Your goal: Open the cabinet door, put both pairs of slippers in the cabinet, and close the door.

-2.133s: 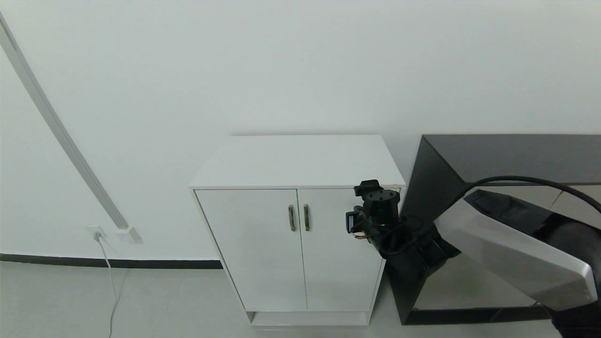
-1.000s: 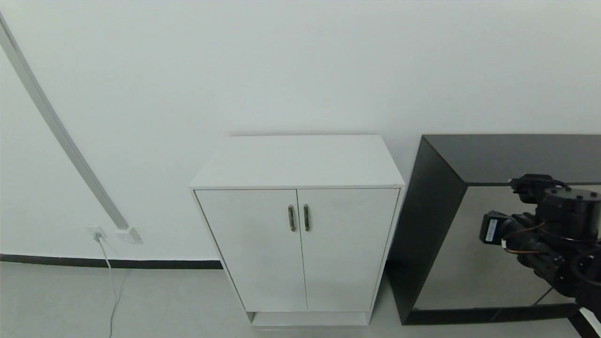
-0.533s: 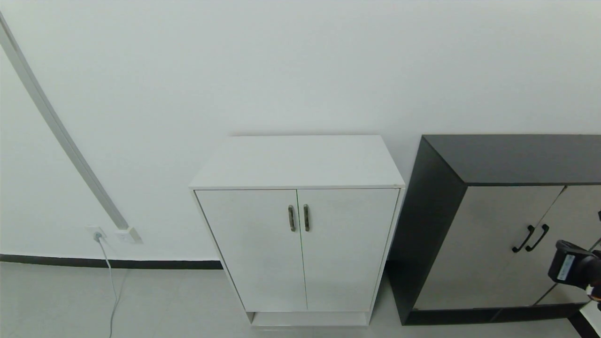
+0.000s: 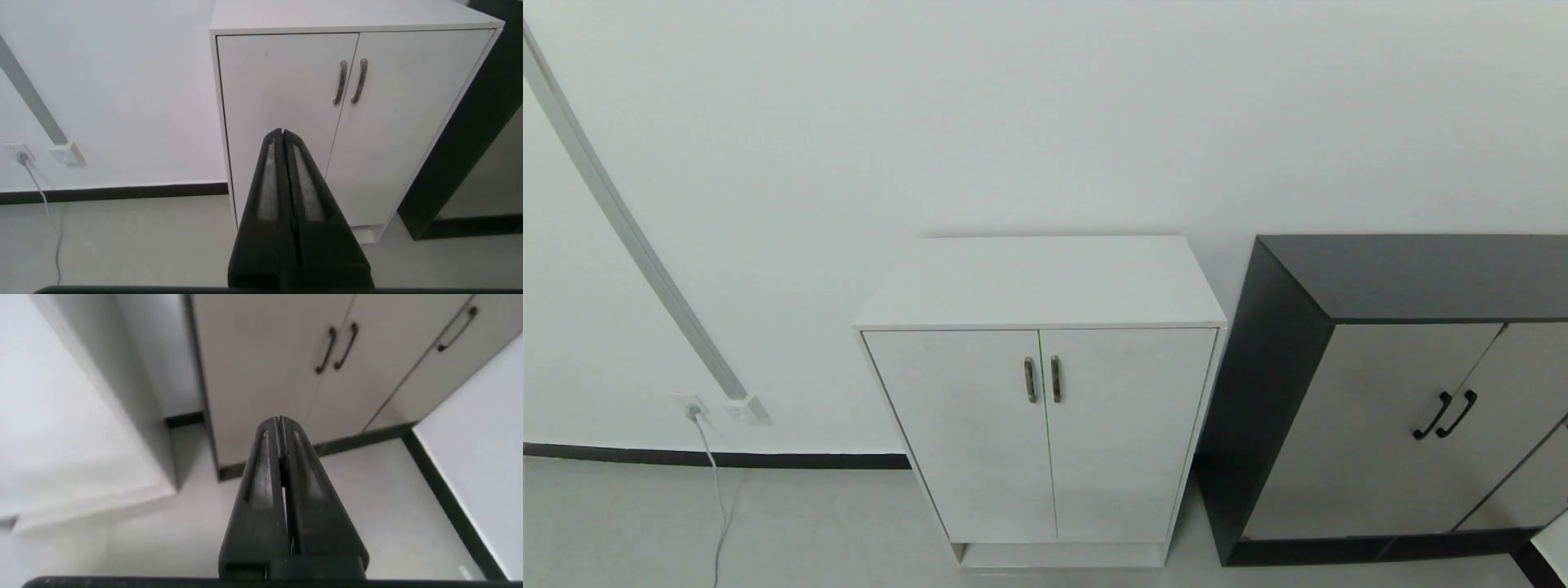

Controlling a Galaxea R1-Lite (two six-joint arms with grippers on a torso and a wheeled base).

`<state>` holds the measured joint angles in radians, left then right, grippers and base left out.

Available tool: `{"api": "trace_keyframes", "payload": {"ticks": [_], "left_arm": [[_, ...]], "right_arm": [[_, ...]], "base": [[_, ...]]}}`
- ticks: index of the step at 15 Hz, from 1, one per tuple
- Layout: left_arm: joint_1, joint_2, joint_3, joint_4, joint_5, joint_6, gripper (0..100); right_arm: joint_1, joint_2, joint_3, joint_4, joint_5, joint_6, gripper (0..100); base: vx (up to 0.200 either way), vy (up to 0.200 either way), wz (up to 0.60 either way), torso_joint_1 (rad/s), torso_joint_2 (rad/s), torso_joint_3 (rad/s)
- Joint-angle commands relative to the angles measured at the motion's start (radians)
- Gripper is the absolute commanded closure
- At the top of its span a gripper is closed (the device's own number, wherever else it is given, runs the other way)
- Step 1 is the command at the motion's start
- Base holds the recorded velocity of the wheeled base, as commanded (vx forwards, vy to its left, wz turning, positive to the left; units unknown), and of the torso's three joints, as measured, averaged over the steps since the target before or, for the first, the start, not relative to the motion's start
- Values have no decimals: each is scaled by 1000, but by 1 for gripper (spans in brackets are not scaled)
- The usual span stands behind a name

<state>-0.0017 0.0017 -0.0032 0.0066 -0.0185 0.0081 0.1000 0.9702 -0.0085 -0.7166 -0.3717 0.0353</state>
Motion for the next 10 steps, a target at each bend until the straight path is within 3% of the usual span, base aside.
{"api": "trace_keyframes", "payload": {"ticks": [1, 5, 10], "left_arm": [[0, 1, 0, 0, 0, 0, 100], [0, 0, 0, 0, 0, 0, 100], [0, 1, 0, 1, 0, 0, 100]], "right_arm": [[1, -234, -33, 198, 65, -6, 100], [7, -453, -44, 503, 244, -46, 100], [10, -659, -8, 715, 333, -89, 100]], "base": [[0, 0, 0, 0, 0, 0], [0, 0, 0, 0, 0, 0], [0, 0, 0, 0, 0, 0]]}}
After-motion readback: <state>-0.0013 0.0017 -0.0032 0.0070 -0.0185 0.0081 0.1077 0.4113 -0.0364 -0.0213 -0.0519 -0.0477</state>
